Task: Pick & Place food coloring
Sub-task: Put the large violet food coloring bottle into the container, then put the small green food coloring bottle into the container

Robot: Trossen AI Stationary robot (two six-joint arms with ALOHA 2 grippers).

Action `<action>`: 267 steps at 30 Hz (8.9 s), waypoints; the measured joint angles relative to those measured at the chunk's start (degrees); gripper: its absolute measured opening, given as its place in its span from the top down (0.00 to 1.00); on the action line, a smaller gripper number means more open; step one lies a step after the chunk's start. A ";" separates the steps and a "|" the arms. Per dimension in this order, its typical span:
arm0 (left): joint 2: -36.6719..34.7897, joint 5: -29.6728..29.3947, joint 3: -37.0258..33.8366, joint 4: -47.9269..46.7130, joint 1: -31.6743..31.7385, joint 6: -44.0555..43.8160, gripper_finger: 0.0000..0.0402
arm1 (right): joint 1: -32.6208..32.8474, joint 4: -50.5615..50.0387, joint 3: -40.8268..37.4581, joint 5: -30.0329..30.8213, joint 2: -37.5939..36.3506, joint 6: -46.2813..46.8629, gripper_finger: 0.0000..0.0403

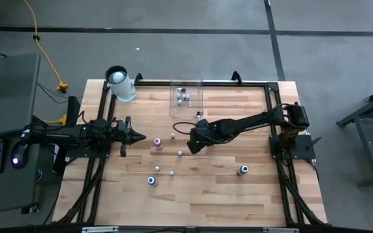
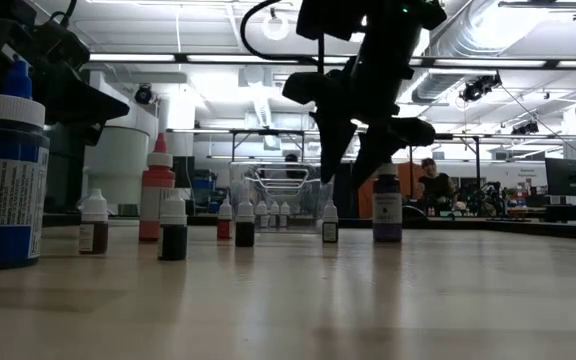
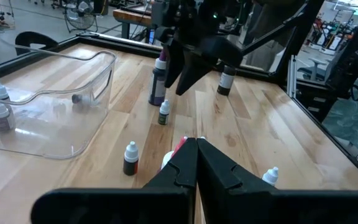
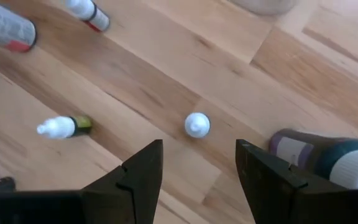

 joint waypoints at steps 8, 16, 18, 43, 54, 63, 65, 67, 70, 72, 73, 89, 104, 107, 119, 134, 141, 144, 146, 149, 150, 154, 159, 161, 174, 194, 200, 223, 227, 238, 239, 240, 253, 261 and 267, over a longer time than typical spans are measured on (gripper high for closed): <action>0.01 0.00 0.00 -0.01 0.00 0.00 1.00 | 0.44 -2.78 2.83 -1.03 0.00 -1.66 0.53; 0.01 0.00 0.00 0.01 0.00 0.00 1.00 | -0.06 -21.04 16.42 1.60 -0.02 -11.98 0.53; 0.00 0.01 0.00 0.01 0.00 0.00 1.00 | -0.81 -27.88 19.77 2.69 -0.06 -14.06 0.53; 0.00 0.01 0.00 0.01 0.00 0.00 1.00 | -8.30 -36.17 19.87 -7.44 0.13 -23.97 0.35; 0.01 0.01 0.00 0.01 0.00 0.00 1.00 | -10.49 -36.44 19.87 -9.86 5.25 -21.54 0.33; 0.02 -0.01 0.00 0.01 0.00 0.00 1.00 | -11.12 -36.71 19.87 -11.78 7.19 -19.90 0.33; 0.01 -0.01 0.00 0.01 0.00 0.00 1.00 | -11.19 -36.73 19.87 -11.99 7.19 -19.87 0.33; 0.01 0.00 0.00 0.01 0.00 0.00 1.00 | -11.28 -36.97 19.89 -11.91 7.19 -19.45 0.33; 0.00 -0.01 0.00 0.01 0.00 0.00 1.00 | -11.53 -38.33 19.89 -11.46 7.19 -19.26 0.33; 0.01 -0.01 0.00 0.01 0.00 0.00 1.00 | -11.52 -38.31 19.43 -11.48 7.17 -18.91 0.34; 0.01 -0.01 0.00 0.01 0.00 0.00 1.00 | -11.52 -37.80 18.74 -11.65 7.17 -18.51 0.34; 0.01 -0.01 0.00 0.01 0.00 0.00 1.00 | -11.50 -29.86 13.68 -13.94 6.58 -17.82 0.34; 0.01 0.00 0.00 0.01 0.00 0.00 1.00 | -11.87 -29.15 11.40 -12.62 3.95 -17.99 0.34; 0.02 -0.01 0.00 0.01 0.00 0.00 1.00 | -11.89 -28.79 11.40 -12.96 3.97 -17.98 0.34; 0.02 -0.01 0.00 0.01 0.00 0.00 1.00 | -11.89 -28.29 11.50 -13.71 3.65 -18.41 0.49; 0.02 -0.01 0.00 0.01 0.00 0.00 1.00 | -11.91 -28.25 11.54 -13.56 3.65 -19.50 0.72; 0.01 -0.01 0.00 0.01 0.00 0.00 1.00 | -11.91 -28.22 11.54 -13.91 3.37 -19.50 0.71; 0.02 -0.01 0.00 0.01 0.00 0.00 1.00 | -11.90 -28.23 11.54 -13.94 2.37 -19.50 0.72; 0.00 -0.01 0.00 0.01 0.00 0.00 1.00 | -11.91 -28.34 11.54 -13.93 1.55 -19.50 0.72; 0.01 0.01 0.00 0.02 0.00 0.00 1.00 | -11.91 -28.69 11.54 -13.86 0.46 -19.50 0.72; 0.02 -0.01 0.00 0.01 0.00 0.00 1.00 | -11.91 -28.74 11.54 -13.86 0.00 -19.47 0.72; 0.00 0.01 0.00 0.01 0.00 0.00 1.00 | -11.89 -28.64 11.54 -13.75 -2.85 -19.43 0.72; 0.00 -0.01 0.00 0.01 0.00 0.00 1.00 | -11.89 -27.54 12.69 -11.97 -6.94 -19.00 0.72; 0.01 -0.01 0.00 0.01 0.00 0.00 1.00 | -12.04 -27.55 15.05 -10.96 -7.38 -19.20 0.72; 0.02 0.00 0.00 -0.03 0.00 0.00 1.00 | -16.11 -29.36 36.98 -3.50 -5.32 -24.76 0.72; 0.00 -0.07 0.04 -0.21 0.00 0.00 1.00 | -26.55 -31.16 55.58 -8.47 15.42 -31.94 0.72; 0.02 -0.16 0.04 -0.10 0.00 0.00 1.00 | -31.96 -28.32 55.56 -7.41 18.82 -31.98 0.72; 0.01 -0.18 0.02 -0.01 0.00 0.00 1.00 | -37.75 -27.67 55.54 -10.62 28.41 -34.95 0.72; 0.00 -0.21 0.02 -0.01 0.00 0.00 1.00 | -37.77 -28.42 55.56 -9.41 28.89 -36.40 0.72; 0.00 -0.14 0.02 -0.03 0.00 0.00 1.00 | -37.79 -28.97 55.56 -9.68 29.35 -39.48 0.72; 0.02 -0.12 0.02 -0.03 0.00 0.00 1.00 | -37.79 -29.03 55.56 -10.27 29.61 -39.48 0.72; 0.01 -0.13 0.02 -0.03 0.00 0.00 1.00 | -37.79 -29.05 55.56 -11.02 29.97 -39.52 0.72; 0.00 -0.10 0.02 -0.01 0.00 0.00 1.00 | -37.83 -28.49 55.56 -9.87 31.10 -40.96 0.72; 0.01 -0.05 0.02 -0.01 0.00 0.00 1.00 | -37.86 -28.44 55.56 -9.28 31.09 -40.96 0.54; 0.01 -0.01 0.02 0.01 0.00 0.00 1.00 | -37.87 -27.54 55.56 -9.38 30.85 -40.96 0.53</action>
